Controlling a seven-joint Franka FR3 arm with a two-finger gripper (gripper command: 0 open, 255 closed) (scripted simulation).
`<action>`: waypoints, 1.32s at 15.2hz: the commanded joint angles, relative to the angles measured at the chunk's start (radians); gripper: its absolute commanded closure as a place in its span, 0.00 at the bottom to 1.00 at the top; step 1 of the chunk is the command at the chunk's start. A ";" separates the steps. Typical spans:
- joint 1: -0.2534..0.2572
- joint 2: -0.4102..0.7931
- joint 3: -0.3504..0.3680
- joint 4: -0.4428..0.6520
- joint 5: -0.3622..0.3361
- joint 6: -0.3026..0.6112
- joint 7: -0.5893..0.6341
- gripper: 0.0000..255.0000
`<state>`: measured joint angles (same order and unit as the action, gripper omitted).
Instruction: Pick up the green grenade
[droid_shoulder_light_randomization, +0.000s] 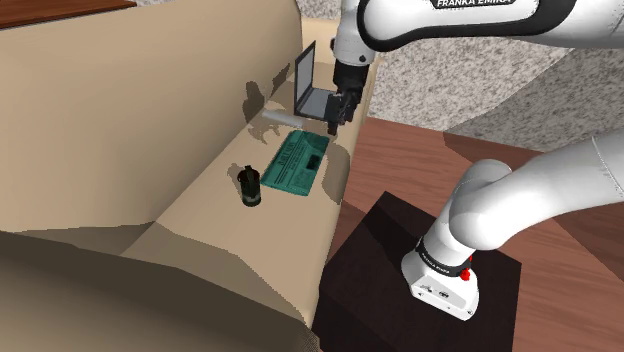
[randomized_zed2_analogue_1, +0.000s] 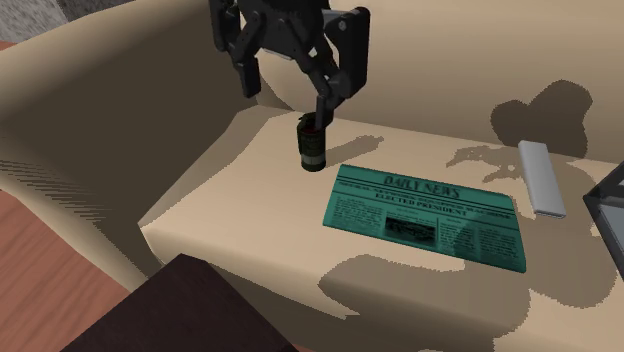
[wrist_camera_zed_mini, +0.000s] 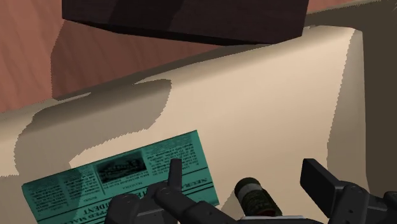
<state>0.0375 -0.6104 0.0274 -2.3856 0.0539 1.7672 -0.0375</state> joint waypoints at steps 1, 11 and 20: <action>0.011 0.061 0.014 0.002 0.015 0.067 0.009 0.00; 0.052 0.385 0.069 0.076 0.061 0.351 0.036 0.00; 0.087 0.708 0.110 0.255 0.063 0.527 0.064 0.00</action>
<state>0.1192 0.0494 0.1321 -2.1641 0.1201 2.2740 0.0201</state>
